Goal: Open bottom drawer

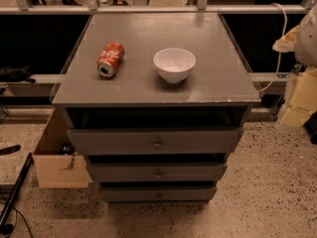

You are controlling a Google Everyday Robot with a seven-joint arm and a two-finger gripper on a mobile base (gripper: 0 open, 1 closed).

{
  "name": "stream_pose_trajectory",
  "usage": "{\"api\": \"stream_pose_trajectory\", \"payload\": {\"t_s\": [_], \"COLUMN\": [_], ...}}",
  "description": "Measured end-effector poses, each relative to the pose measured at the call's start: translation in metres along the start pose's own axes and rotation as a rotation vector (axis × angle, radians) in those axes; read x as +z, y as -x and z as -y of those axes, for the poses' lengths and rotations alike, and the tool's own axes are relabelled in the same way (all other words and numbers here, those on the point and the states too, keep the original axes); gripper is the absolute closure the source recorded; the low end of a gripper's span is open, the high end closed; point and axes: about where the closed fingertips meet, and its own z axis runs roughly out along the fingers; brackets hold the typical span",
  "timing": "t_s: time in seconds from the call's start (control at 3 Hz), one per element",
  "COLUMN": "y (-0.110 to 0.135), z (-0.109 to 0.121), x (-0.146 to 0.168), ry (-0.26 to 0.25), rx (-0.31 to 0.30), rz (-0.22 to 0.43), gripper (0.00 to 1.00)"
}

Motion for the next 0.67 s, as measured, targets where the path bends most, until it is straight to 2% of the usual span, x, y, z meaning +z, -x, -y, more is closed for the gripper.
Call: {"api": "stream_pose_trajectory", "payload": {"t_s": [0.67], "y": [0.0061], "z": [0.0004], "x": [0.0077], "ry": [0.002], "rx": [0.009], "rz": [0.022], "gripper": [0.00]}}
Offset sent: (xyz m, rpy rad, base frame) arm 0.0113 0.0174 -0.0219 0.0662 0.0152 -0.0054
